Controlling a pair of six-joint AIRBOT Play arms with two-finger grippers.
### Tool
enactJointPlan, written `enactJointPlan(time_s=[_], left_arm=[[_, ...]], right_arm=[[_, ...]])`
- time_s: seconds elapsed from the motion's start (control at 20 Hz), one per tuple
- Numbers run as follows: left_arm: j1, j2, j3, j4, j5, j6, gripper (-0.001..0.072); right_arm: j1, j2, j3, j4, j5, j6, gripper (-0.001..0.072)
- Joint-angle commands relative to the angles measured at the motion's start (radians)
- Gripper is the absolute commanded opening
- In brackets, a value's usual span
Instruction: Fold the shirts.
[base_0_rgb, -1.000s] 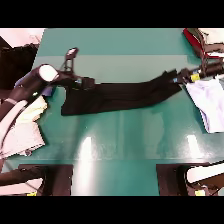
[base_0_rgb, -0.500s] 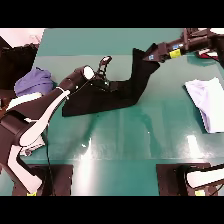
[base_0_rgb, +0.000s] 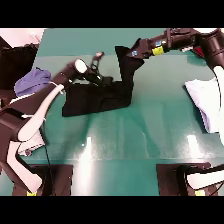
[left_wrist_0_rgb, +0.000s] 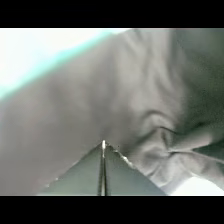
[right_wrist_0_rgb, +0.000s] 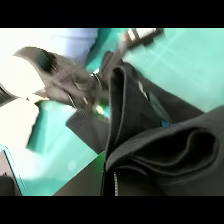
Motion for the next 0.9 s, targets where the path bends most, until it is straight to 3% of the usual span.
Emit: enactJointPlan(time_s=[0.0,0.4,0.65,0.7,0.75,0.8,0.85], left_arm=[[0.106,0.103,0.046,0.091,-0.067,0.0,0.0032],[0.311,0.426,0.105,0.269,-0.173,0.034,0.0033],[0.333,0.494,0.105,0.276,-0.212,0.034,0.0033],[0.333,0.494,0.105,0.275,-0.223,0.034,0.0033],[0.333,0.493,0.105,0.275,-0.235,0.034,0.0033],[0.333,0.493,0.105,0.275,-0.249,0.034,0.0033],[0.333,0.493,0.105,0.277,-0.26,0.034,0.0033]], right_arm=[[0.063,-0.01,0.002,0.0,-0.09,-0.008,0.0008],[0.285,-0.132,0.002,0.003,-0.299,-0.08,0.0009],[0.458,-0.263,0.014,0.002,-0.557,-0.167,0.0016],[0.493,-0.302,0.051,0.002,-0.585,-0.174,0.0139],[0.52,-0.34,0.1,0.002,-0.588,-0.187,0.0375],[0.539,-0.372,0.154,-0.011,-0.566,-0.19,0.0514],[0.545,-0.386,0.192,-0.037,-0.53,-0.19,0.0564]])
